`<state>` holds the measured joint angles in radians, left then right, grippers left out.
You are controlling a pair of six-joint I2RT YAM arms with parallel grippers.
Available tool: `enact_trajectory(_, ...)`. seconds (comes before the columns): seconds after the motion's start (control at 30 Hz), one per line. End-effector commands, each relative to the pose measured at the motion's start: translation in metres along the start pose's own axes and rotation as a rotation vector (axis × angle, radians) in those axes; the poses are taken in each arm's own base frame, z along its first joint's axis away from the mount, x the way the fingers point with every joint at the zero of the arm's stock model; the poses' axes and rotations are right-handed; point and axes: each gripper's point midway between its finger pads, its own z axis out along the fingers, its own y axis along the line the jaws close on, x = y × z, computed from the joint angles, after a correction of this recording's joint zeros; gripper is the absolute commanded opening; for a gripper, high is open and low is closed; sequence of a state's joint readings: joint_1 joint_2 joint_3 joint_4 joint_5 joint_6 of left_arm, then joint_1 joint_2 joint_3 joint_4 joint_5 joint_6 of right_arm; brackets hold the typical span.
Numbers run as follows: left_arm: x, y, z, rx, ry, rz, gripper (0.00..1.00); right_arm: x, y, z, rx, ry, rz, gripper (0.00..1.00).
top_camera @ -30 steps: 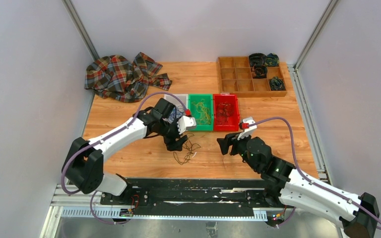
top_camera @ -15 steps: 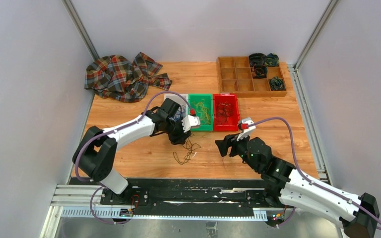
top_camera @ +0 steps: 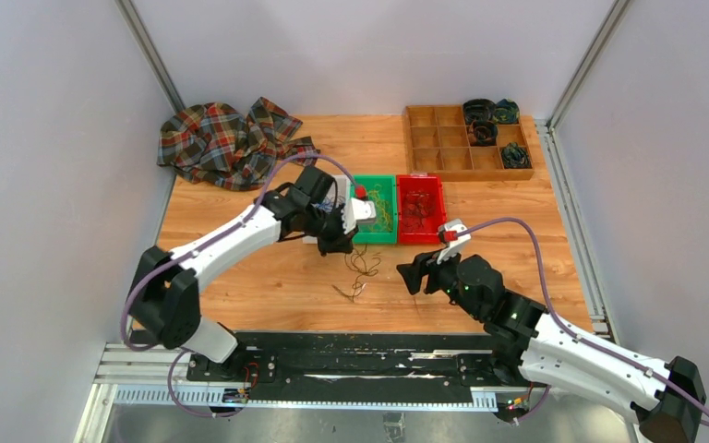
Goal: Untangle the cables
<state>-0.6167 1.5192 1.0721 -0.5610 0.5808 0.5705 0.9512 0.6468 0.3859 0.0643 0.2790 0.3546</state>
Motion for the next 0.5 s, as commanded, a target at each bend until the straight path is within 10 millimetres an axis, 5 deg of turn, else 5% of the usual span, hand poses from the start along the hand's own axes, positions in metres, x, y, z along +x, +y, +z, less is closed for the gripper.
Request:
enact_trajectory(0.0, -0.065, -0.026, -0.056, 0.009, -0.149, 0.029, 0.01, -0.024, 0.011, 0.000, -0.059, -0.060, -0.008, 0.68)
enact_trajectory(0.2, -0.099, -0.046, -0.099, 0.008, -0.225, 0.039, 0.01, -0.055, 0.041, 0.003, -0.189, -0.134, -0.063, 0.76)
enact_trajectory(0.47, -0.103, -0.051, -0.111, -0.022, -0.228, 0.034, 0.01, -0.102, 0.084, 0.005, -0.322, -0.233, -0.137, 0.78)
